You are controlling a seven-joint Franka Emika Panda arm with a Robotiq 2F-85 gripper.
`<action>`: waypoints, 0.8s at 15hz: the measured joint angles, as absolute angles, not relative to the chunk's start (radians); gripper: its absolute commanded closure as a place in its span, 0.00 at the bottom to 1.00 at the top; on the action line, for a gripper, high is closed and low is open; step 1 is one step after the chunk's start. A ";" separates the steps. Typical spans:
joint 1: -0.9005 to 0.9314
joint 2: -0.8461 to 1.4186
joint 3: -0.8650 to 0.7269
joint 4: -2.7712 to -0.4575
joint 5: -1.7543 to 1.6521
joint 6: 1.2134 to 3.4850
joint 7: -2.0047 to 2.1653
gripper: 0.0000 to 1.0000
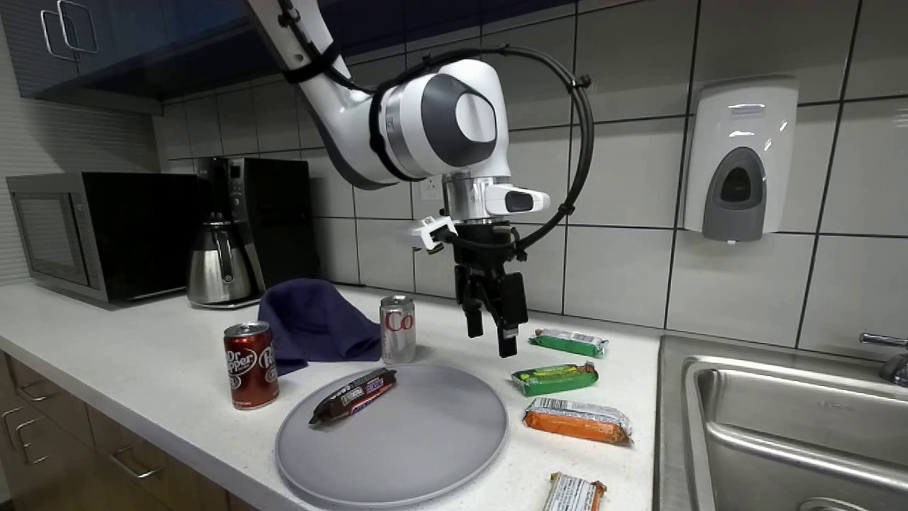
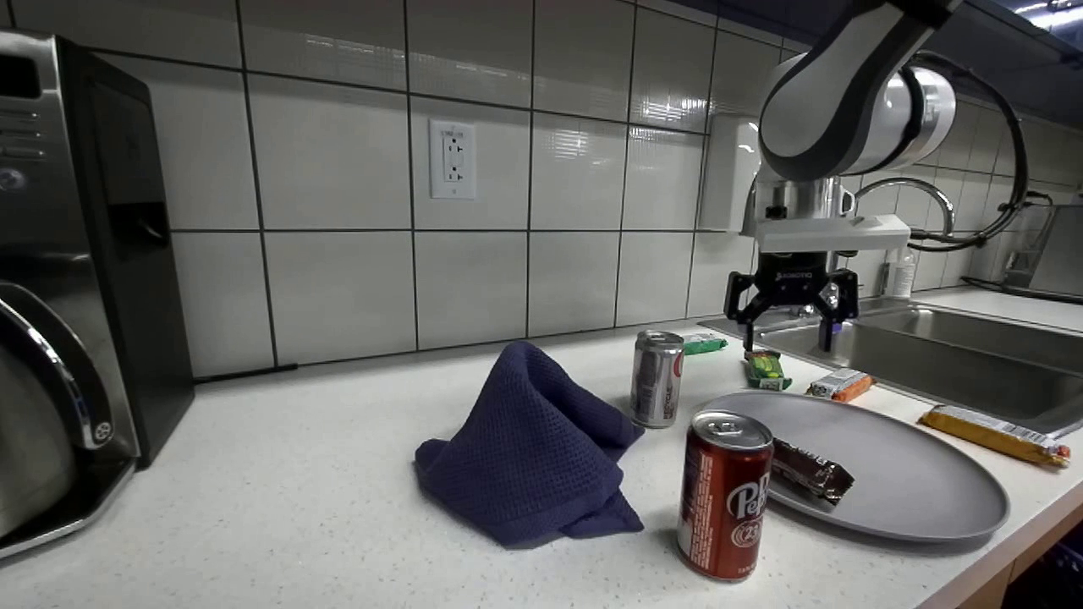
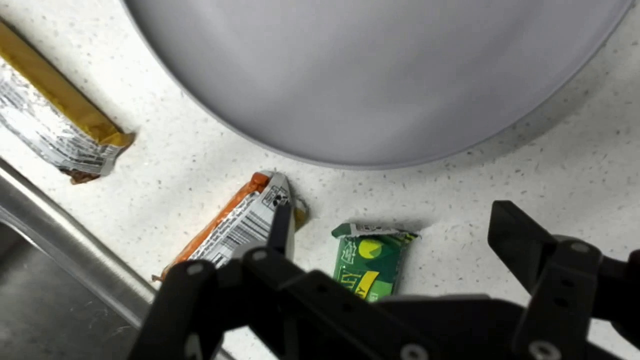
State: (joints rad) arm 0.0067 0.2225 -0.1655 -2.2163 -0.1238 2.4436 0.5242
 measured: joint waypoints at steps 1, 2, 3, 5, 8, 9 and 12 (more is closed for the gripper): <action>0.006 0.234 -0.171 -2.203 -0.124 2.443 0.533 0.00; 0.006 0.246 -0.176 -2.188 -0.124 2.440 0.541 0.00; 0.006 0.255 -0.182 -2.175 -0.124 2.433 0.548 0.00; 0.005 0.267 -0.193 -2.148 -0.124 2.418 0.556 0.00; 0.003 0.284 -0.205 -2.110 -0.123 2.399 0.576 0.00; 0.003 0.294 -0.209 -2.095 -0.123 2.391 0.584 0.00; 0.001 0.331 -0.215 -2.058 -0.122 2.378 0.597 0.00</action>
State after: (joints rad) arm 0.0009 0.3306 -0.2149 -2.0581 -0.1218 2.3777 0.5969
